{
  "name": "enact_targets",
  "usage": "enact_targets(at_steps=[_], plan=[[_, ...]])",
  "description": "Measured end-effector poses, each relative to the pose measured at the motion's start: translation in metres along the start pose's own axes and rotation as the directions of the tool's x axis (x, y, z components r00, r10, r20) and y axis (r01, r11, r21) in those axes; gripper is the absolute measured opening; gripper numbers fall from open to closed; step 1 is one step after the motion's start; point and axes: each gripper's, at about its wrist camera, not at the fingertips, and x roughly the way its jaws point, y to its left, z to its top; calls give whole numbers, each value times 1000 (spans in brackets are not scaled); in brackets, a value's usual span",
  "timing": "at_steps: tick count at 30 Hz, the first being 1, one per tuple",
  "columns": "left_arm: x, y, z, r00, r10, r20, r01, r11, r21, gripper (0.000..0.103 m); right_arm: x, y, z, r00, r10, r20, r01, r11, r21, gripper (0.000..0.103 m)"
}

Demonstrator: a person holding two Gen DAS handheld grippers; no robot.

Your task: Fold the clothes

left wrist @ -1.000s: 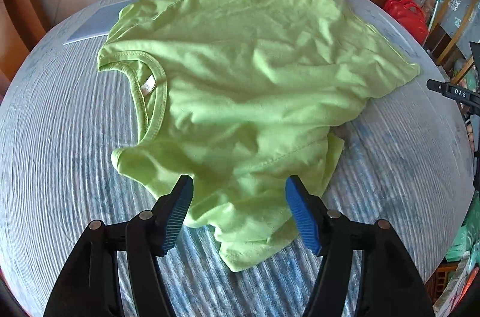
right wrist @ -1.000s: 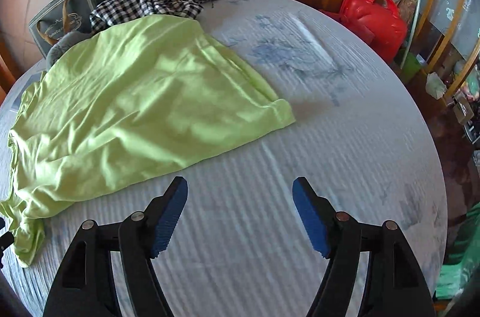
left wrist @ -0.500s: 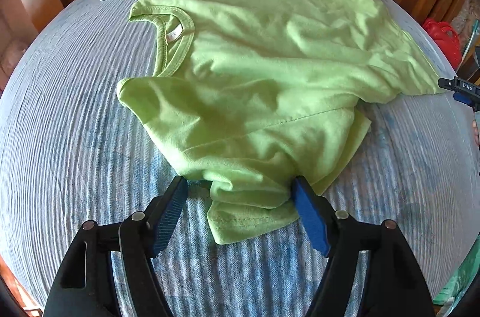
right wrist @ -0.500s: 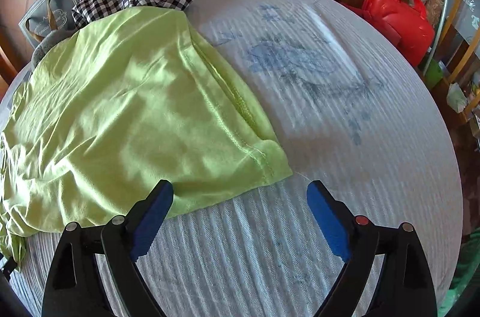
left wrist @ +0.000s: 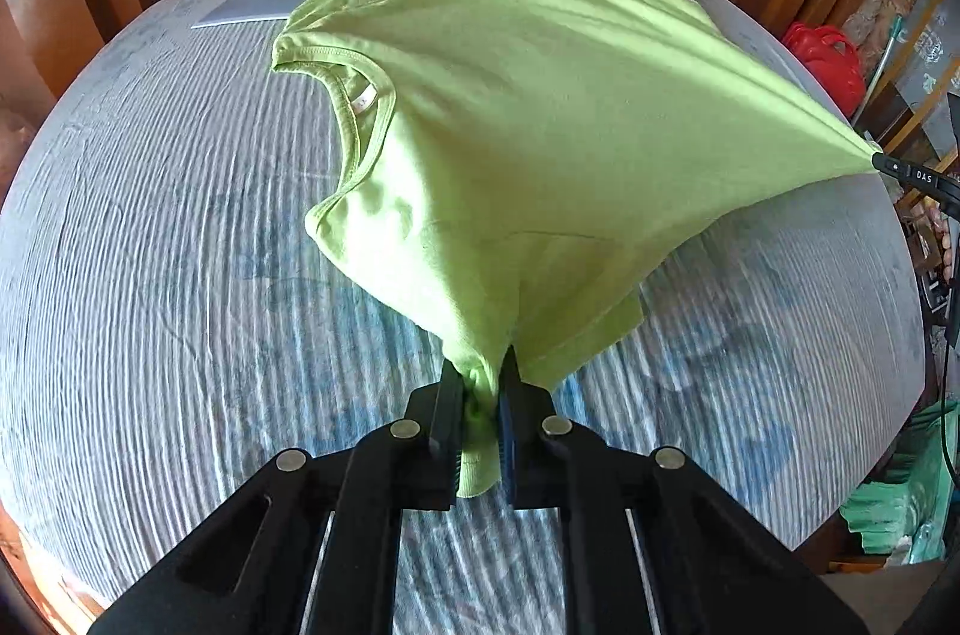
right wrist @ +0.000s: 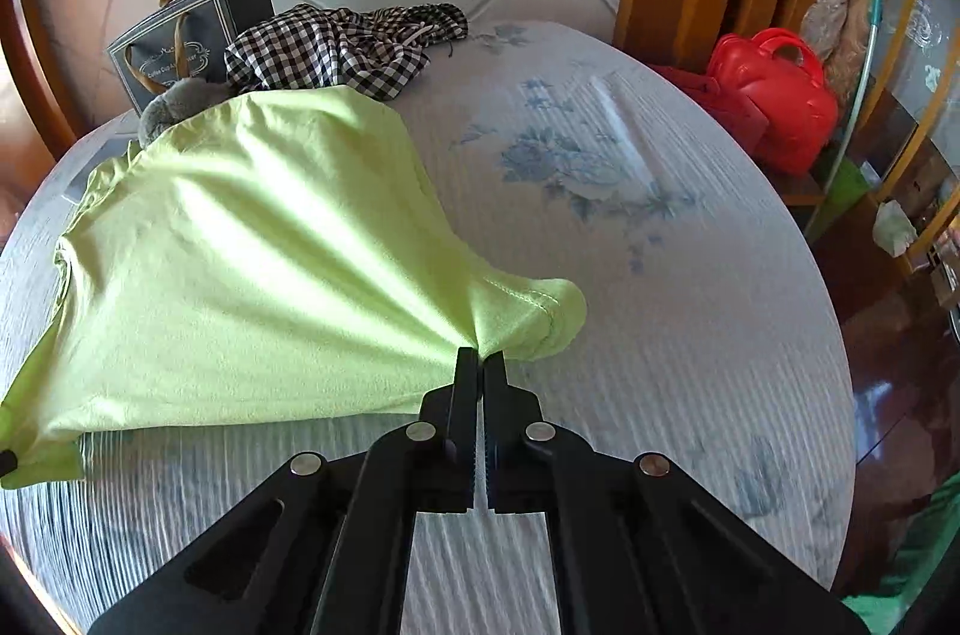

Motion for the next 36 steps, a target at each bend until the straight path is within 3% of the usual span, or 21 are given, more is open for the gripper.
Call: enact_targets(at_steps=[3, 6, 8, 9, 10, 11, 12, 13, 14, 20, 23, 24, 25, 26, 27, 29, 30, 31, 33, 36], plan=[[5, 2, -15, 999, -26, -47, 27, 999, 22, 8, -14, -11, -29, 998, -12, -54, 13, 1000, 14, 1], [14, 4, -26, 995, -15, -97, 19, 999, 50, 8, 0, -18, -61, 984, 21, -176, -20, 1000, 12, 1], [18, 7, -27, 994, 0, -105, 5, 999, 51, 13, 4, -16, -74, 982, 26, -188, -29, 1000, -12, 6], [18, 9, -26, 995, 10, -102, -5, 999, 45, 17, 5, -16, -81, 981, 29, -193, -34, 999, -21, 19], [15, 12, -23, 996, 12, -88, -9, 999, 37, 33, 0, -20, -82, 984, 39, -174, -40, 999, 0, 49], [9, 14, -20, 998, 21, -57, -20, 999, 28, 56, -4, -25, -83, 987, 50, -156, -47, 999, 22, 65], [3, 17, -17, 999, 34, -21, -34, 999, 16, 67, -9, -30, -84, 988, 70, -140, -64, 997, 48, 76], [-1, 19, -15, 999, 40, 3, -40, 999, 4, 78, -13, -36, -84, 988, 87, -124, -79, 994, 72, 75], [-5, 21, -12, 999, 47, 26, -46, 999, -8, 78, -14, -38, -85, 990, 79, -121, -70, 995, 71, 75], [10, 13, -25, 999, 26, -34, -26, 1000, -13, 78, -6, -28, -88, 990, 58, -129, -62, 998, -29, 76], [23, 7, -28, 998, 22, -67, -22, 1000, -1, 77, 7, -17, -92, 990, 25, -142, -40, 994, -103, 86], [28, 6, -27, 997, 22, -77, -22, 1000, 2, 76, 11, -13, -93, 990, 14, -144, -32, 991, -127, 86], [31, 4, -25, 996, 17, -91, -17, 1000, 5, 61, 14, -9, -92, 990, 14, -140, -35, 989, -145, 86], [34, 4, -23, 994, 6, -112, -6, 1000, -1, 26, 18, -5, -91, 991, 15, -136, -37, 986, -163, 86], [36, 4, -21, 991, -6, -132, 5, 1000, -8, 10, 22, -1, -89, 991, 15, -133, -39, 983, -181, 86], [30, 5, -16, 993, -13, -119, 11, 1000, -17, 7, 30, 7, -87, 990, 23, -139, -53, 975, -215, 78], [24, 5, -13, 994, -22, -105, 20, 1000, -20, 7, 34, 10, -86, 988, 11, -156, -47, 972, -229, 43], [15, 6, -8, 996, -32, -86, 30, 999, -26, 7, 37, 13, -85, 985, -1, -171, -41, 969, -243, 20], [-3, 8, 2, 998, -53, -46, 51, 998, -38, 7, 29, 12, -77, 989, 12, -150, -47, 972, -229, 8], [-29, 11, 25, 996, -86, 13, 87, 995, -49, 7, 10, 6, -60, 991, 70, -118, -91, 978, -189, 8]])
